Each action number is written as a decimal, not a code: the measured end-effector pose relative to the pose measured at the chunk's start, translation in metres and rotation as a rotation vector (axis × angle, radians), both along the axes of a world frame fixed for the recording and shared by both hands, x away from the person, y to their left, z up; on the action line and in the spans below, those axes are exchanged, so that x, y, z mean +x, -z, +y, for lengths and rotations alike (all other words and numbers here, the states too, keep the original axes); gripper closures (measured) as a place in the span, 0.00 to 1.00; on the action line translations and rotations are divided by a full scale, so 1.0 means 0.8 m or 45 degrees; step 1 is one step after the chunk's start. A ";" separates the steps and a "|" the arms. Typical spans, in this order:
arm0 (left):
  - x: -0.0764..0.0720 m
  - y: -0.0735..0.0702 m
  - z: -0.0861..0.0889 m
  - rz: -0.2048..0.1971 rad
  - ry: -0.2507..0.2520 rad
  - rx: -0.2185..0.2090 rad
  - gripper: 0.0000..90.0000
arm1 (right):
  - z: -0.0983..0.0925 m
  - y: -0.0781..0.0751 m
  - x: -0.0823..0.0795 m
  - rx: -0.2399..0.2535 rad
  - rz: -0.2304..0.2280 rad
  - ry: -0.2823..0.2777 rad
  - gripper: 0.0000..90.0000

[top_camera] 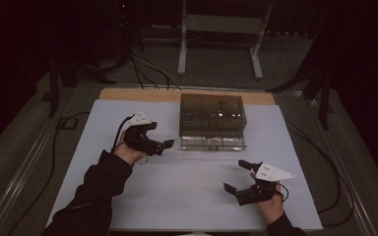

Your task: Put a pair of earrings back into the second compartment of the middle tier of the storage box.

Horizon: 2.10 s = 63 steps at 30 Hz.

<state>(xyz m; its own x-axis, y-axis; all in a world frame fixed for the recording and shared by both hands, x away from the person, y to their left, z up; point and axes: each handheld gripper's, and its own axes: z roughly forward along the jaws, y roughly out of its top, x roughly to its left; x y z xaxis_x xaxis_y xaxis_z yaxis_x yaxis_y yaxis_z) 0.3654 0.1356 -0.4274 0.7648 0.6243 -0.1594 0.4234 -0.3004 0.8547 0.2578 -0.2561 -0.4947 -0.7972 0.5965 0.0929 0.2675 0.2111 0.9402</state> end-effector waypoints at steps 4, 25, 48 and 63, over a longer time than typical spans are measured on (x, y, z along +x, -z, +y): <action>-0.003 0.007 0.014 0.007 -0.029 -0.005 0.02 | 0.000 0.000 0.000 0.003 0.002 -0.001 0.00; -0.010 0.074 0.076 0.162 -0.128 0.062 0.08 | 0.002 0.001 0.000 -0.008 0.006 0.000 0.00; -0.036 0.112 0.077 0.137 -0.019 0.237 0.63 | 0.003 0.001 0.001 -0.013 0.012 -0.001 0.00; -0.022 0.117 0.066 0.149 -0.062 0.335 0.91 | 0.002 0.001 0.002 -0.011 0.011 -0.002 0.00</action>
